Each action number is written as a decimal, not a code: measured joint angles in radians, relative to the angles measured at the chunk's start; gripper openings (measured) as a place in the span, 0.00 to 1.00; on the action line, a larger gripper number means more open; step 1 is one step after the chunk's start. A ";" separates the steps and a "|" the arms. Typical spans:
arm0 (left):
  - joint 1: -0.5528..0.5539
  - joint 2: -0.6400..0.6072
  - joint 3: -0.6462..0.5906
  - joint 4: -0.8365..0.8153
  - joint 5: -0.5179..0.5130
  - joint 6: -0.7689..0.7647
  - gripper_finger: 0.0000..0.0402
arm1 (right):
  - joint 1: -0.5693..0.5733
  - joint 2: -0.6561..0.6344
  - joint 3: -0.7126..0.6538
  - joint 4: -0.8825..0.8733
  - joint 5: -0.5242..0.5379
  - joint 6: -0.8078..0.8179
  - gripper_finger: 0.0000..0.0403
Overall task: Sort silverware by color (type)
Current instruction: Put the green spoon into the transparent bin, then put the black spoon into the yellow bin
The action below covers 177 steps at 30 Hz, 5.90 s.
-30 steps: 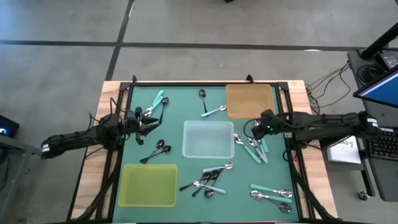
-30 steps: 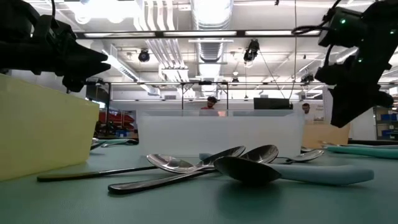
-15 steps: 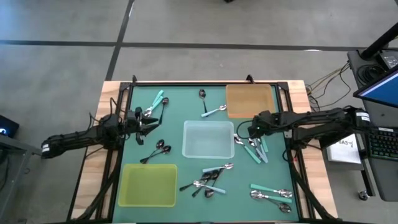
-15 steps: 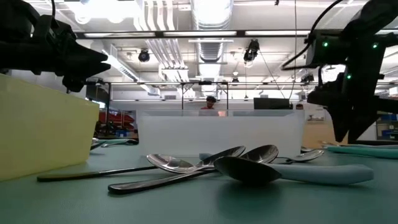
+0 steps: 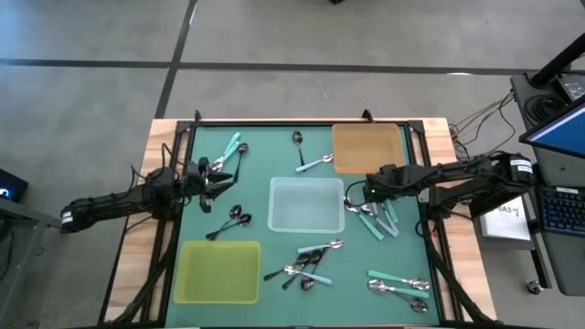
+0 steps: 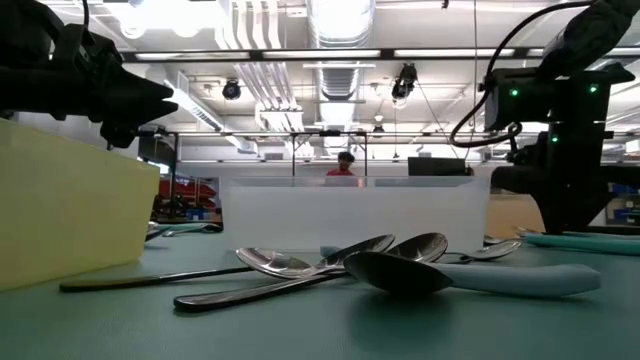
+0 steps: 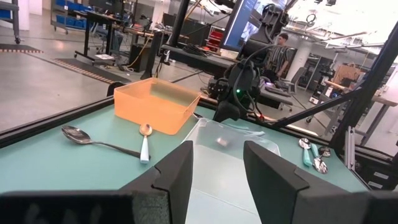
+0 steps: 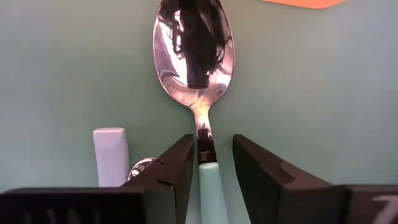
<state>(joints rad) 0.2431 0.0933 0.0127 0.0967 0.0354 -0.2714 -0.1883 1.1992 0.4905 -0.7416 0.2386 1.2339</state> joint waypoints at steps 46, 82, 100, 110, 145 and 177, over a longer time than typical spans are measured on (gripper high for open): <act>0.000 0.000 0.000 0.000 0.000 0.000 0.32 | 0.332 0.388 0.453 0.795 0.136 -0.627 0.05; 0.000 0.000 0.000 0.000 0.000 0.000 0.32 | 0.593 0.352 0.414 -0.182 0.015 0.107 0.31; 0.000 0.000 0.000 0.000 0.000 0.000 0.32 | 0.547 0.346 0.323 -0.071 0.000 0.012 0.17; 0.000 0.000 0.000 0.000 0.000 0.000 0.32 | 0.547 0.217 0.449 -0.262 0.047 0.011 0.10; 0.000 0.000 0.000 0.000 0.000 0.000 0.32 | 0.414 0.393 0.515 0.495 0.379 -0.874 0.40; -0.001 0.068 0.000 0.179 -0.031 -0.137 0.32 | 0.364 0.361 0.515 0.487 0.347 -0.852 0.37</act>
<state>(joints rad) 0.2420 0.1608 0.0128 0.2752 0.0042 -0.4081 0.1761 1.5604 1.0058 -0.2542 0.5854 0.3823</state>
